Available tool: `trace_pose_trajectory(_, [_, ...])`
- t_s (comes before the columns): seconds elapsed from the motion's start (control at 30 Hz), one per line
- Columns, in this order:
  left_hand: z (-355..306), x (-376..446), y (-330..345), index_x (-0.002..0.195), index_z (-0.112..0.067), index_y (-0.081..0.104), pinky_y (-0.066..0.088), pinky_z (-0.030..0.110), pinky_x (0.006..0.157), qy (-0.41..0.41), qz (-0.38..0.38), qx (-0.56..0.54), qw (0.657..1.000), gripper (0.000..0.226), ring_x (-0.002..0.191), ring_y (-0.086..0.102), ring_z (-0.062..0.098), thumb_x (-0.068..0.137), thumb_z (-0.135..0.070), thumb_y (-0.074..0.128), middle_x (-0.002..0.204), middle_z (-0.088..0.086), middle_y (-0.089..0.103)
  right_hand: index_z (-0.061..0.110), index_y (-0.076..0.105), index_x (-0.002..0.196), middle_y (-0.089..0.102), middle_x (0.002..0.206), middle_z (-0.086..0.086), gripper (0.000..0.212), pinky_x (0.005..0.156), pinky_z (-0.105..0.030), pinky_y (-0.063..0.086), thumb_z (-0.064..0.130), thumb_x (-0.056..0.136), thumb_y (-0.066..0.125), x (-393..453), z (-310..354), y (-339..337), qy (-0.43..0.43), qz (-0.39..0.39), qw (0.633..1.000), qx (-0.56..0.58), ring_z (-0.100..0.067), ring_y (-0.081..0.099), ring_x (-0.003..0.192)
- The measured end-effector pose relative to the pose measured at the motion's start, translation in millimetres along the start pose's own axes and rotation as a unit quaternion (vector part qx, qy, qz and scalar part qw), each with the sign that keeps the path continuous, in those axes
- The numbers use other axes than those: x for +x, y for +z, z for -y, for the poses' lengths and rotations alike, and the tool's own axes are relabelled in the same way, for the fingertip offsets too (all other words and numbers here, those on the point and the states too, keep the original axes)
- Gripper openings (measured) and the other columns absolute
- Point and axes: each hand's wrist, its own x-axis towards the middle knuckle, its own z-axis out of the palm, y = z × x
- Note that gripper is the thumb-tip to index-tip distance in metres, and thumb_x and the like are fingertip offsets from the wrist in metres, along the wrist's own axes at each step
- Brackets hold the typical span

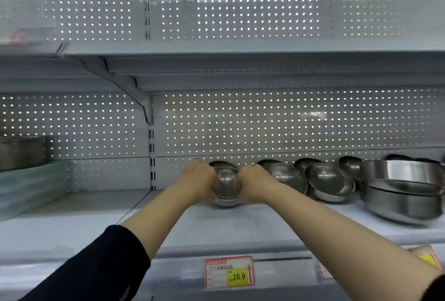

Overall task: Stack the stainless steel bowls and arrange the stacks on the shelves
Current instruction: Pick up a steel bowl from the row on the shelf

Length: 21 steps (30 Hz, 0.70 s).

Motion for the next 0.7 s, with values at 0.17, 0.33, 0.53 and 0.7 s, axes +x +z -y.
trace_pose_trajectory(0.17, [3,20,16,0.105,-0.021,0.069,0.038,0.032,0.094,0.032,0.043,0.041,0.998,0.026,0.110,0.045,0.025,0.080,-0.023,0.063,0.110,0.000,0.062,0.010,0.070,0.098,0.068,0.100,-0.008,0.024,0.083,-0.035,0.054,0.007,0.077,0.058,24,-7,19,-0.015,0.050,0.998,-0.035,-0.028,0.060,0.097])
trace_pose_trajectory(0.33, [5,28,32,0.099,-0.014,0.067,0.032,0.031,0.098,0.067,0.043,0.081,0.993,0.020,0.115,0.043,0.022,0.082,-0.017,0.059,0.111,0.003,0.062,0.017,0.062,0.075,0.056,0.080,-0.006,0.014,0.065,-0.027,0.038,0.004,0.078,0.057,31,-10,34,-0.058,0.033,0.996,-0.063,-0.025,0.049,0.079])
trace_pose_trajectory(0.53, [9,30,30,0.102,-0.014,0.065,0.024,0.031,0.103,0.106,0.039,0.153,0.982,0.021,0.124,0.035,0.022,0.086,-0.016,0.052,0.117,0.001,0.060,0.019,0.072,0.081,0.066,0.092,-0.003,0.017,0.077,-0.028,0.046,0.010,0.080,0.058,34,-3,28,-0.085,-0.027,0.994,-0.056,-0.025,0.056,0.095])
trace_pose_trajectory(0.7, [45,21,0,0.091,-0.019,0.070,0.025,0.028,0.083,0.135,-0.005,0.188,0.973,0.017,0.109,0.041,0.019,0.083,-0.016,0.055,0.102,-0.004,0.063,0.017,0.074,0.077,0.068,0.084,-0.001,0.011,0.073,-0.029,0.045,0.013,0.077,0.063,45,19,4,-0.104,-0.038,0.994,-0.016,-0.021,0.050,0.088])
